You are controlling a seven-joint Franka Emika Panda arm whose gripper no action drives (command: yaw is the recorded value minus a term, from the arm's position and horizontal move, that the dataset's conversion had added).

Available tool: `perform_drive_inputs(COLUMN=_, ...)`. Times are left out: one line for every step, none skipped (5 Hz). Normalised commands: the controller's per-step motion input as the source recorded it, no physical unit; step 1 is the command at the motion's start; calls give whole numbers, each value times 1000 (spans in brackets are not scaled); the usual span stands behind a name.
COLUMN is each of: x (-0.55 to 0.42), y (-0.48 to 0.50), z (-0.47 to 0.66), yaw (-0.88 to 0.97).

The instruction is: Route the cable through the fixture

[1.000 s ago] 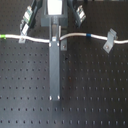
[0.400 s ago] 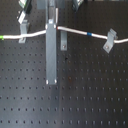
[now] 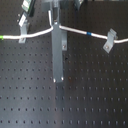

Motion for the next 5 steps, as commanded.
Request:
perform_drive_inputs(x=5, y=-34, z=-17, yaw=-146)
perform_drive_inputs(x=-12, y=-33, z=570, yaw=0)
perform_drive_inputs(x=4, y=-21, z=0, yaw=0)
perform_drive_inputs(x=-99, y=105, z=254, yaw=0)
perform_drive_inputs(x=-87, y=480, z=256, yaw=211)
